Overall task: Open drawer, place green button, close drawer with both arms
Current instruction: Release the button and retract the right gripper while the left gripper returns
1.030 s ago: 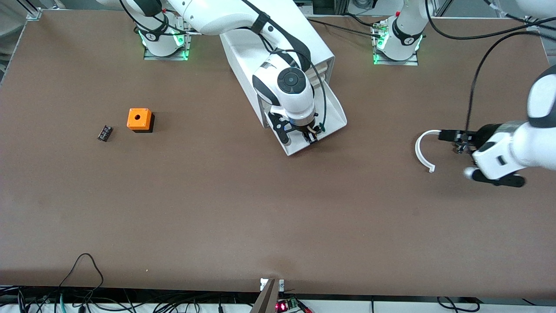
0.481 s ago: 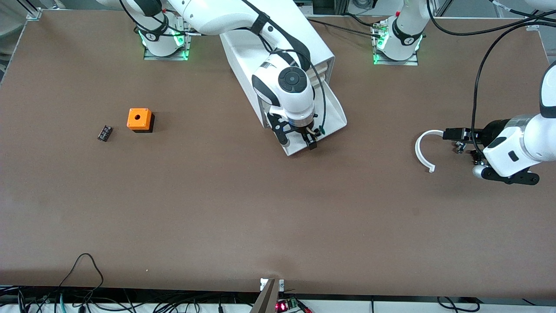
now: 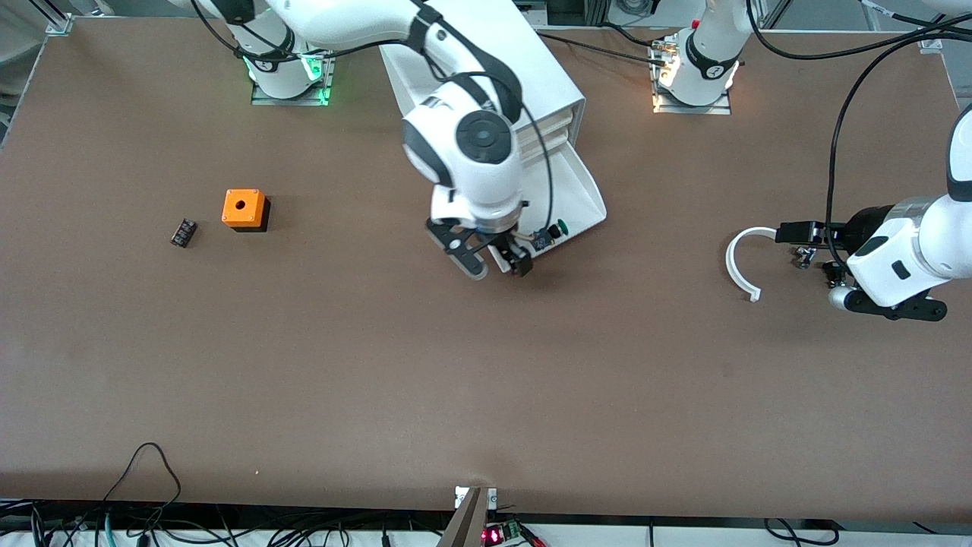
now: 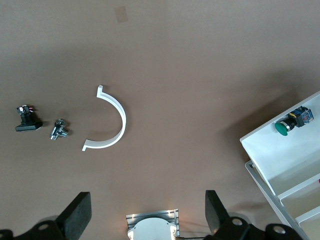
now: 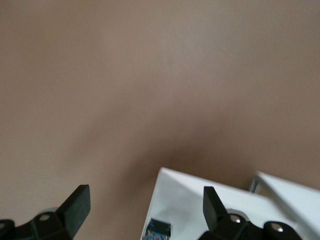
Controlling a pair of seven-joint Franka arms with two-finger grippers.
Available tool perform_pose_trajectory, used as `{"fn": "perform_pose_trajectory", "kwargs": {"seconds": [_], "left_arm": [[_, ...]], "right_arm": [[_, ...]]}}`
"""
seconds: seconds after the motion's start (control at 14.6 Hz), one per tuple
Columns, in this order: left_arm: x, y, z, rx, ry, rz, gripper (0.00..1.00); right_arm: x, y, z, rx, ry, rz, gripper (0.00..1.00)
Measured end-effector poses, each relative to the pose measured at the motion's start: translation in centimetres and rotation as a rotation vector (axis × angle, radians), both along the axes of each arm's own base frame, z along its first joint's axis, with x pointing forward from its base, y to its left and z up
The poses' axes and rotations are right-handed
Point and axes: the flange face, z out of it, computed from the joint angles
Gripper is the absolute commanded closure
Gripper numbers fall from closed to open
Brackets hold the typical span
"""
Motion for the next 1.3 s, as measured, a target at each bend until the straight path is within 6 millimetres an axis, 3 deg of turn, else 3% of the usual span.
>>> {"fn": "perform_pose_trajectory", "kwargs": {"seconds": [0.14,0.34,0.62,0.76,1.03,1.3], "left_arm": [[0.4,-0.6,-0.2,0.004,-0.029,0.011,0.0],[1.4,-3.1,-1.8,0.014,-0.08,0.037,0.0],[1.9,-11.1,-6.9,0.053,-0.137,0.135,0.0],[1.1,-15.5,-10.4,0.079,-0.146,0.201,0.0],[-2.2,-22.0,-19.6,0.108,-0.195,0.367,0.0],[-8.6,-26.4,-29.1,0.074,-0.283,0.518,0.0]], "right_arm": [[2.6,-3.8,2.3,0.001,-0.017,0.104,0.0],[6.0,-10.1,3.9,-0.038,-0.022,0.31,0.0],[10.7,-22.5,5.6,-0.078,-0.031,0.509,0.0],[11.6,-27.4,6.4,-0.088,-0.031,0.568,0.0],[11.5,-32.6,7.9,-0.102,-0.036,0.662,0.0],[10.4,-39.1,9.2,-0.119,-0.041,0.736,0.0]]}}
